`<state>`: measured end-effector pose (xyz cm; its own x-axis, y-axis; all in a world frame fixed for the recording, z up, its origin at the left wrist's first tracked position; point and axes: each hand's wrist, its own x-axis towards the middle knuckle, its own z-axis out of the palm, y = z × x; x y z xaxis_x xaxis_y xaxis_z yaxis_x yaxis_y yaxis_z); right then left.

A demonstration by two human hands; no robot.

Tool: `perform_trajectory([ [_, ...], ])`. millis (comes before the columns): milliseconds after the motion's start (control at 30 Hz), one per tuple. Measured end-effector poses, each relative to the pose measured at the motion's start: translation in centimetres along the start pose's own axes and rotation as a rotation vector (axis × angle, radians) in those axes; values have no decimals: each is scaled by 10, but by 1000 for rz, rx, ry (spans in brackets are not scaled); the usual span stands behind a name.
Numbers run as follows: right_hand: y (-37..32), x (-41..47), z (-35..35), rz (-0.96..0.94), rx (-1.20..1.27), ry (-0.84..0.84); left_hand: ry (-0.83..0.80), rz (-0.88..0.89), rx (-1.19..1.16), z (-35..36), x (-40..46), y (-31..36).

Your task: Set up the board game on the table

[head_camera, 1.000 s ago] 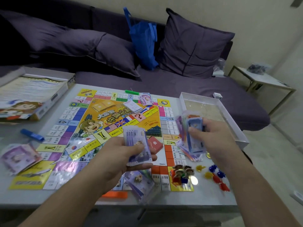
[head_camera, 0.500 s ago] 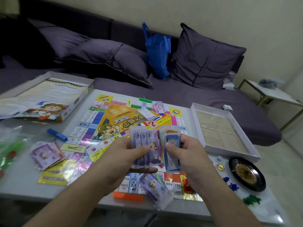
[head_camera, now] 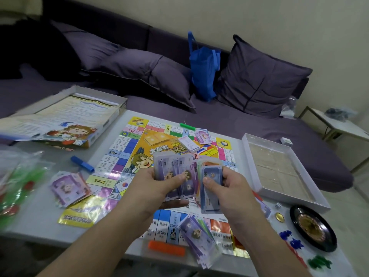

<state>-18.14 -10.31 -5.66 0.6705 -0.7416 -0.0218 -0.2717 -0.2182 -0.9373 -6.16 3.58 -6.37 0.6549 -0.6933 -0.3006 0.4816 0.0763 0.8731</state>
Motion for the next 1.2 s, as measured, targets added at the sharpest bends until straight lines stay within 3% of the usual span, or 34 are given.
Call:
perform_trajectory([
  [333,-8,52,-8,100,28,122,-18,-74,-47,-5,47,16],
  [633,19,232,-21,176,-187,292,-26,-124,-65,-15,126,33],
  [800,46,310,-6,251,-298,260,-66,-168,-89,-19,143,31],
  [1000,61,316,-7,269,-471,252,-50,-167,-24,-26,146,25],
  [1200,20,251,-30,260,-245,244,-88,-115,22,-18,122,34],
])
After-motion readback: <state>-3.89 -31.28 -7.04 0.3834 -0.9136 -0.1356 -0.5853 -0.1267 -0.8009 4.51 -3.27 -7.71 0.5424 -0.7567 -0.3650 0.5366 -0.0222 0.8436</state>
